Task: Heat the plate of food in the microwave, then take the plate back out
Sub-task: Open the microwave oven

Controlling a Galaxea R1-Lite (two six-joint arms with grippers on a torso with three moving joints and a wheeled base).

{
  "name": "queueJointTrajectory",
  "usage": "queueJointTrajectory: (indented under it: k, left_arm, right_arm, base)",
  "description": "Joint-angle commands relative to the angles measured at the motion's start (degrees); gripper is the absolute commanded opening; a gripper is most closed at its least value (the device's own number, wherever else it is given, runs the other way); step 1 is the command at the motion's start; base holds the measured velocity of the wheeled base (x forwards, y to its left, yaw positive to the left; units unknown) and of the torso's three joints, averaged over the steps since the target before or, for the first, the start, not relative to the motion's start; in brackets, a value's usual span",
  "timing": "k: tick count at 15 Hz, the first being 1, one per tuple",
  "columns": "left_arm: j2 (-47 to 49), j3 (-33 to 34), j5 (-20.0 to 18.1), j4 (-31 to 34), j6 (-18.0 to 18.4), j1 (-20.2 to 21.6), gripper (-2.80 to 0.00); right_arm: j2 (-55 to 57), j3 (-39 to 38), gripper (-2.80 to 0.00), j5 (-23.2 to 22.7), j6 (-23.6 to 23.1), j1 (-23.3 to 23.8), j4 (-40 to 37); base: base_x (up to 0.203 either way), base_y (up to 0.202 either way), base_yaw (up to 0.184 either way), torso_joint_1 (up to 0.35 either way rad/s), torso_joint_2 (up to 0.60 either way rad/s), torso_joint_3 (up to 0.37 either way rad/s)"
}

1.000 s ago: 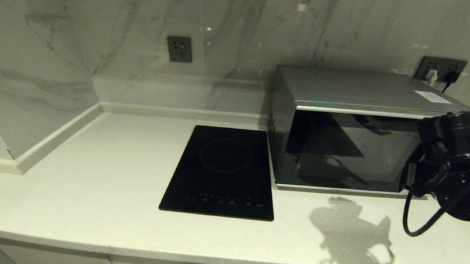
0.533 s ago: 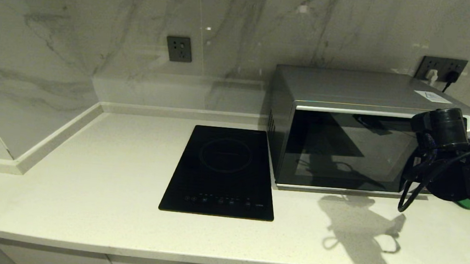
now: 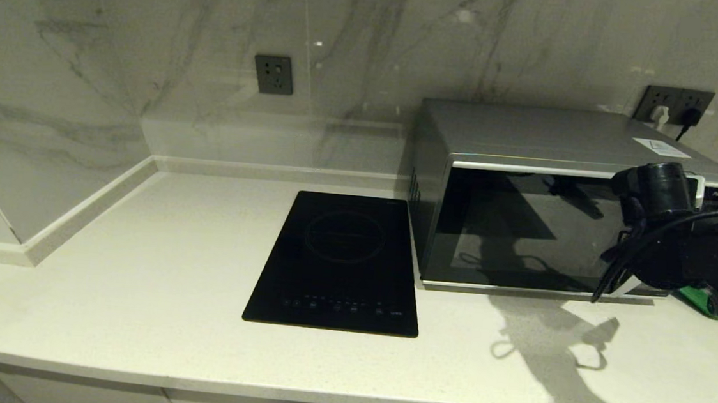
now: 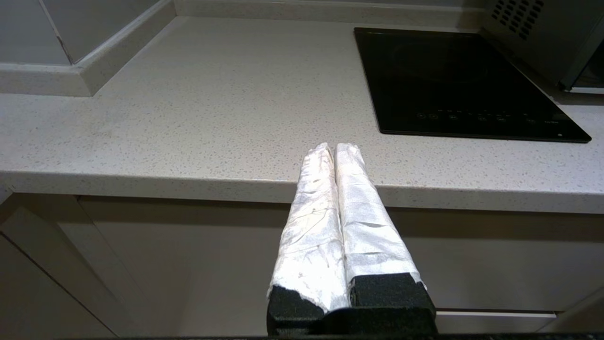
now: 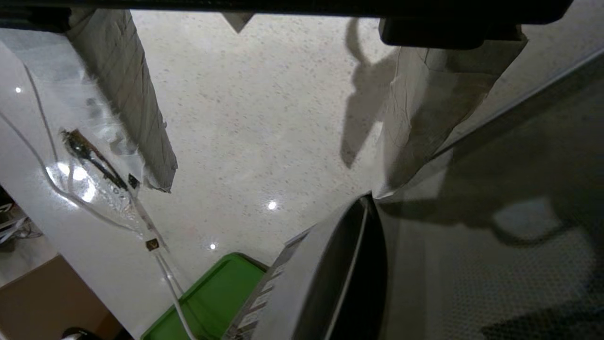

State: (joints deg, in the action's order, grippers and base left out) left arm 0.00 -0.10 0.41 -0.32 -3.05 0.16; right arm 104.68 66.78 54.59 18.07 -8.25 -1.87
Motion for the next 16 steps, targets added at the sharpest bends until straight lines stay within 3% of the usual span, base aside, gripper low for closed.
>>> queueJointTrajectory:
  k: [1, 16]
  left_arm:
    - [0.0, 0.0, 0.0, 0.0, 0.0, 0.0, -2.8]
    - [0.0, 0.0, 0.0, 0.0, 0.0, 0.0, -2.8]
  right_arm:
    - [3.7, 1.3, 0.0, 0.3, 1.0, 0.7, 0.0]
    - [7.8, 6.4, 0.0, -0.5, 2.4, 8.3, 0.3]
  base:
    - [0.0, 0.0, 0.0, 0.0, 0.0, 0.0]
    - [0.0, 0.0, 0.0, 0.0, 0.0, 0.0]
